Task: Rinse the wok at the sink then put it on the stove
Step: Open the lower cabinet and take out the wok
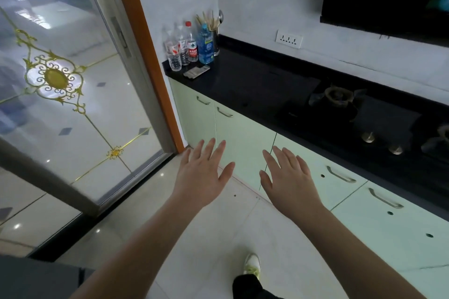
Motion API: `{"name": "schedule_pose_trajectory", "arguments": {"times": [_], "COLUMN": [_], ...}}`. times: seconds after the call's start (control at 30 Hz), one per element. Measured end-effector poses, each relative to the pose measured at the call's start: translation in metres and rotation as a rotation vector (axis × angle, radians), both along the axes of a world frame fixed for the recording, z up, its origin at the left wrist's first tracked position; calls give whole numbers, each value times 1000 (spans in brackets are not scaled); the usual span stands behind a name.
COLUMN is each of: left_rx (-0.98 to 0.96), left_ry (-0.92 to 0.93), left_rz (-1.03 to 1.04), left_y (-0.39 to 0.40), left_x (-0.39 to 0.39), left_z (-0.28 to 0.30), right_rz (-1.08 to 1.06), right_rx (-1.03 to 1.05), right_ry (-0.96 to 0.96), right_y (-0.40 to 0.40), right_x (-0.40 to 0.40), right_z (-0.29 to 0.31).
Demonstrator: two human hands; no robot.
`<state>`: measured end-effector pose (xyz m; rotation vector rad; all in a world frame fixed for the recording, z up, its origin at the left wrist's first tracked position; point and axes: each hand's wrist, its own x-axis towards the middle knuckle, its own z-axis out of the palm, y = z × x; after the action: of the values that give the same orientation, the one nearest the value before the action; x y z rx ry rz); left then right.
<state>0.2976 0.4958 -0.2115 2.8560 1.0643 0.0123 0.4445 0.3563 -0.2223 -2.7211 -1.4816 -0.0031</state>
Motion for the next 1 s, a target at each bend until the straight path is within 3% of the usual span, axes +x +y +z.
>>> {"name": "schedule_pose_trajectory", "arguments": {"times": [0.43,1.0], "left_rx": [-42,-73], "left_ry": [122,153], "left_rz": [7,-194], "left_y": [147,374], "left_x": [105,118], "left_z": [-26,-91], "right_rz": [125,-68], "right_rx": [-70,-158], "right_ry": [83,183], "right_y": [152,350], "right_x": [111,91], "right_z": [-26,-83]}}
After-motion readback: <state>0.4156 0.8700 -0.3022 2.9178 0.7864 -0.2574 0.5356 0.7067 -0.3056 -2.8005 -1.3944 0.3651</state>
